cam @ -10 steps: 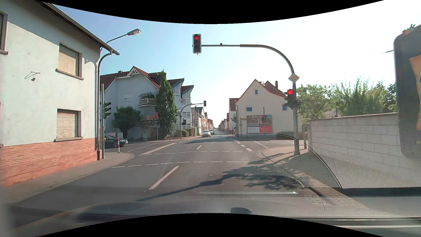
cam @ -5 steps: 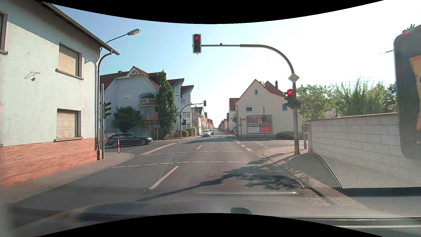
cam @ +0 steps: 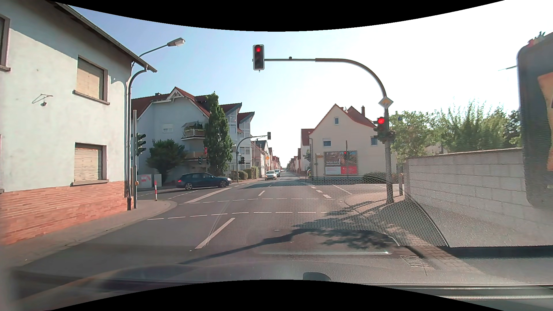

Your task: Follow the waypoints while adhering to traffic rules and regulations

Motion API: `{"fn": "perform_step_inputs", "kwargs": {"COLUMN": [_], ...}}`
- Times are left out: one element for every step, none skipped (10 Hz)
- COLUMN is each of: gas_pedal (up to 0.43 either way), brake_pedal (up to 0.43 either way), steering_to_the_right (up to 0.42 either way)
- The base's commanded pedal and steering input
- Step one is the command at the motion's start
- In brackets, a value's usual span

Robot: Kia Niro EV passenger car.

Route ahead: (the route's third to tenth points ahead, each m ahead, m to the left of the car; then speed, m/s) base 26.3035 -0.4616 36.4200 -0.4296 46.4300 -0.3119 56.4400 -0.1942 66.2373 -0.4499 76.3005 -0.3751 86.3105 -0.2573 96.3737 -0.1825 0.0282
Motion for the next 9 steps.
{"fn": "perform_step_inputs", "kwargs": {"gas_pedal": [0.000,0.000,0.000,0.000,0.000,0.000,0.000,0.000,0.000], "brake_pedal": [0.250,0.250,0.250,0.250,0.250,0.250,0.250,0.250,0.250], "steering_to_the_right": [-0.018,-0.018,-0.018,-0.018,-0.018,-0.018,-0.018,-0.018,-0.018]}}
